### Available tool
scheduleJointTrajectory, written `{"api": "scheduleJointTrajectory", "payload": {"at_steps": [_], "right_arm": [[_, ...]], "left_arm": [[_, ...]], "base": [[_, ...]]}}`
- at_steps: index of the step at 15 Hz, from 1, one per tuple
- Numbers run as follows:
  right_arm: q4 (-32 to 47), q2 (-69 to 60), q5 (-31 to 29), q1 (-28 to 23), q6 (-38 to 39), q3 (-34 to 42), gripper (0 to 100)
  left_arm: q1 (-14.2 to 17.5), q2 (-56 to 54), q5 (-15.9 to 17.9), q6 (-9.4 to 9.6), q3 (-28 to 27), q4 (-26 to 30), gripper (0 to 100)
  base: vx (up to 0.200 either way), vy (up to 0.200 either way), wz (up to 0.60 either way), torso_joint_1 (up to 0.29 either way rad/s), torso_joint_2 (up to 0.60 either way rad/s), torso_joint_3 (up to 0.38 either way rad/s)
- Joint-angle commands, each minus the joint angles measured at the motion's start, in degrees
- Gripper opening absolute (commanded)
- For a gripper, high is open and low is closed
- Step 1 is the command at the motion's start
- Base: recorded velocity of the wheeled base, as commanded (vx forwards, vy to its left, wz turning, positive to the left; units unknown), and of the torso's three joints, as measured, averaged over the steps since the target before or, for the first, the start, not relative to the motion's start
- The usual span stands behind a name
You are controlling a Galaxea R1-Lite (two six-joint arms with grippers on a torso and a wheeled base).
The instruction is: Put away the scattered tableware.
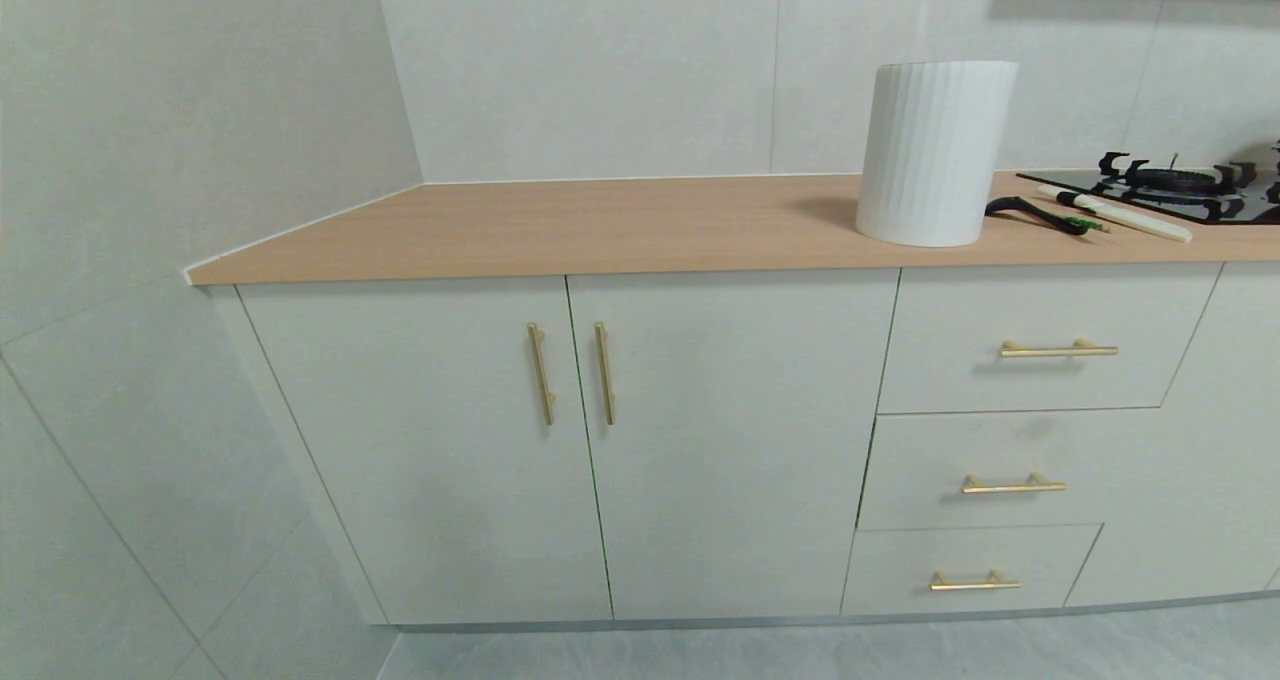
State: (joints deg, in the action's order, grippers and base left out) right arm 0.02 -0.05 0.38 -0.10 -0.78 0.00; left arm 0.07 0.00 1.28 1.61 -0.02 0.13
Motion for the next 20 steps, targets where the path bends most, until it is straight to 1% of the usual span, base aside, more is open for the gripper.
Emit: {"api": "scheduleJointTrajectory", "payload": {"at_steps": [1, 2, 4, 11, 20], "right_arm": [[0.1, 0.0, 0.1, 0.0, 0.0, 0.0, 100], [0.1, 0.1, 0.1, 0.0, 0.0, 0.0, 100], [0.1, 0.1, 0.9, 0.0, -0.1, 0.0, 100], [0.1, 0.1, 1.2, 0.0, 0.0, 0.0, 100], [0.1, 0.1, 1.2, 0.0, 0.2, 0.0, 100]], "left_arm": [[0.0, 0.0, 0.0, -0.20, 0.0, 0.0, 100], [0.0, 0.0, 0.0, -0.82, 0.0, 0.0, 100], [0.0, 0.0, 0.0, -1.08, -0.1, 0.0, 100], [0.0, 0.0, 0.0, -1.08, -0.1, 0.0, 100], [0.0, 0.0, 0.0, -1.08, -0.1, 0.0, 100]], "base": [[0.000, 0.000, 0.00, 0.000, 0.00, 0.000], [0.000, 0.000, 0.00, 0.000, 0.00, 0.000], [0.000, 0.000, 0.00, 0.000, 0.00, 0.000], [0.000, 0.000, 0.00, 0.000, 0.00, 0.000], [0.000, -0.200, 0.00, 0.002, 0.00, 0.003]]}}
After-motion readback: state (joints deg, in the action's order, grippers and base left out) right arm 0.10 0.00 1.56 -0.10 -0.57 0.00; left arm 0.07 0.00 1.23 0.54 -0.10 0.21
